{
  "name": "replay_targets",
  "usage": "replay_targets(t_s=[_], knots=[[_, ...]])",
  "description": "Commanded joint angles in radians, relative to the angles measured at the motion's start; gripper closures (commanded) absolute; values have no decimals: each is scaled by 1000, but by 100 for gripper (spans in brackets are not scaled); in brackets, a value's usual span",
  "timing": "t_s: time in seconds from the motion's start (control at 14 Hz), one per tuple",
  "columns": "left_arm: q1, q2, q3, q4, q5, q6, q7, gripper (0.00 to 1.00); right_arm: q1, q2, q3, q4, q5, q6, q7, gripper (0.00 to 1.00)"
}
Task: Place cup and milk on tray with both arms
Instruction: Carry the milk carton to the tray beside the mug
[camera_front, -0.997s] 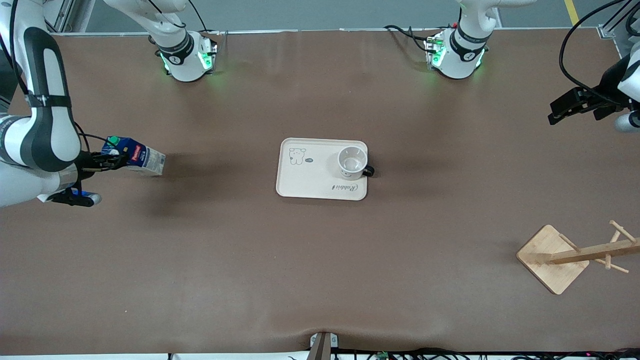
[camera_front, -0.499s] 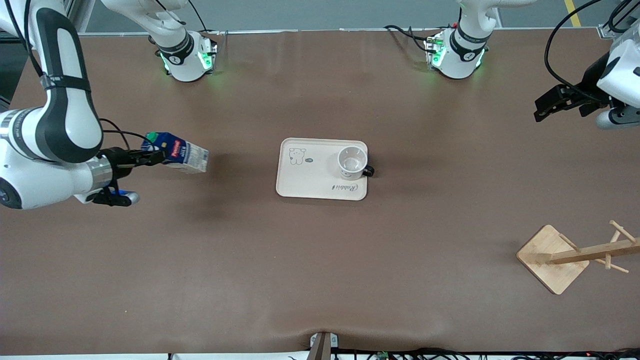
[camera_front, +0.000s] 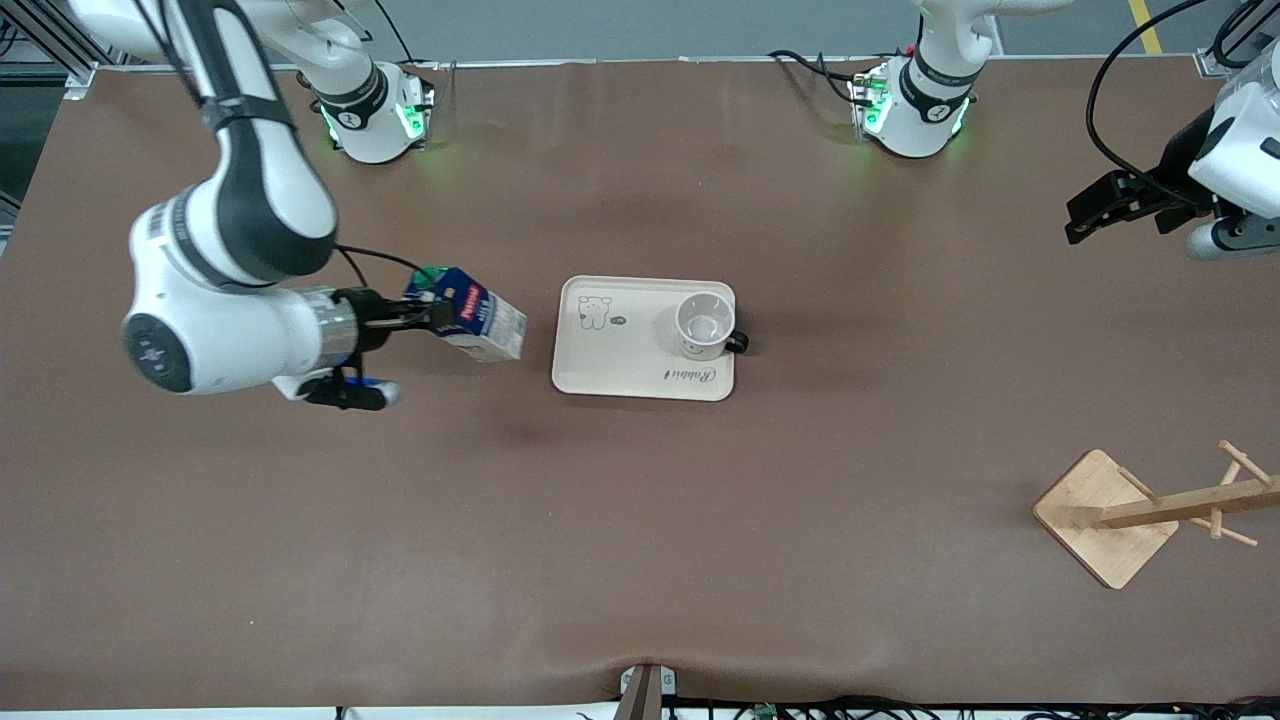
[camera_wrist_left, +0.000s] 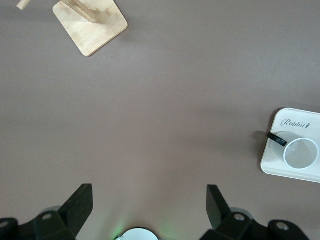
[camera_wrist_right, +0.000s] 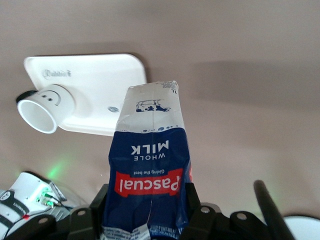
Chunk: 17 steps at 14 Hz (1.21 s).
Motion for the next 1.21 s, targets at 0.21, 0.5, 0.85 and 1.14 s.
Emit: replay_targets(t_s=[0.21, 0.5, 0.85, 1.14], knots=[[7, -21, -4, -20, 0, -8, -6, 0, 167, 79, -13, 18, 7, 136, 208, 96], [7, -22, -4, -29, 0, -2, -8, 0, 224, 89, -13, 19, -32, 141, 233, 96], [16, -21, -4, -29, 0, -4, -8, 0, 243, 123, -13, 19, -43, 193, 266, 96], [16, -18, -2, -32, 0, -4, -8, 0, 259, 137, -13, 18, -44, 215, 283, 95]])
